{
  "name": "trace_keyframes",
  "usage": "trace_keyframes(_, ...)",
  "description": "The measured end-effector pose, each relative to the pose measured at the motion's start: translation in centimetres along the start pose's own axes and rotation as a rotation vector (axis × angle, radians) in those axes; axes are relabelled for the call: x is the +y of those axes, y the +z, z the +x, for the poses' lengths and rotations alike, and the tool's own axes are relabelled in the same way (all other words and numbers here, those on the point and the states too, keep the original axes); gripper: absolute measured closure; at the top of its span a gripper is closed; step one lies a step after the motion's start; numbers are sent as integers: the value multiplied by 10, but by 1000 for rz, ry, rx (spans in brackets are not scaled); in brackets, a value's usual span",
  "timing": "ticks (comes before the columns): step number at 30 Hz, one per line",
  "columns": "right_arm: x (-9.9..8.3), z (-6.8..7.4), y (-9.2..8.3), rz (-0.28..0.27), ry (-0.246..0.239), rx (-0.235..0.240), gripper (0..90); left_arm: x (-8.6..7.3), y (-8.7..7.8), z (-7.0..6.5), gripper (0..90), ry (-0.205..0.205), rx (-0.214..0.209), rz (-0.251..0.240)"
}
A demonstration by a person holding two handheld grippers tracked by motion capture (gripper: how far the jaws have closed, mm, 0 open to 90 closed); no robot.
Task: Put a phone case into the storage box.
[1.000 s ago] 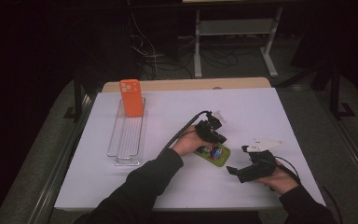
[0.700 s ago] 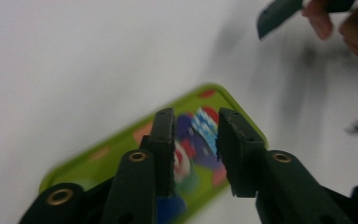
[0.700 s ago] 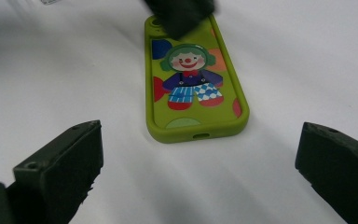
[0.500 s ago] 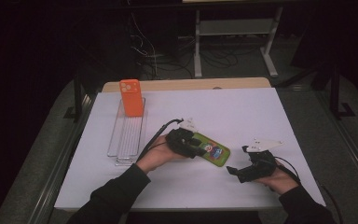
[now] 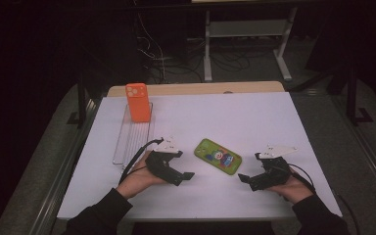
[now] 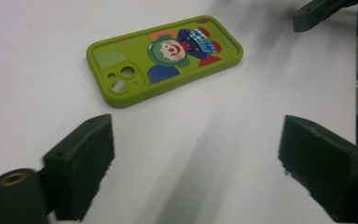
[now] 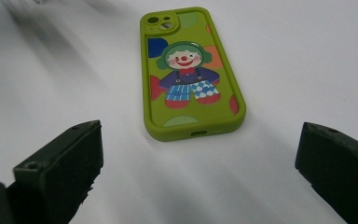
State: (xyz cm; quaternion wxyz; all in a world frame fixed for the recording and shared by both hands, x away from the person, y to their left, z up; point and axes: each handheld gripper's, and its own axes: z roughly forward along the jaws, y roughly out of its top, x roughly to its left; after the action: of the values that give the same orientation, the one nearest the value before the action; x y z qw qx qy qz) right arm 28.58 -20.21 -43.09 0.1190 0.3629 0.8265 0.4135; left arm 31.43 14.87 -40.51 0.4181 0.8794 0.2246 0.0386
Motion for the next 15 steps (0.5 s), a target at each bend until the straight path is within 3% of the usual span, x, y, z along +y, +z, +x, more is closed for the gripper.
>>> trace_keyframes(3, 2, 1, 0, 11, 4, -1, 3, -3, -1, 3, 21, 14, 6, 1)
trace_keyframes(7, 5, 2, 1, 22, 7, 1, 3, -3, -2, 4, 20, 18, 11, -16)
trace_keyframes(15, 17, 3, 1, 114, -19, 36, 2, -3, -2, 7, 20, 0, 17, -25)
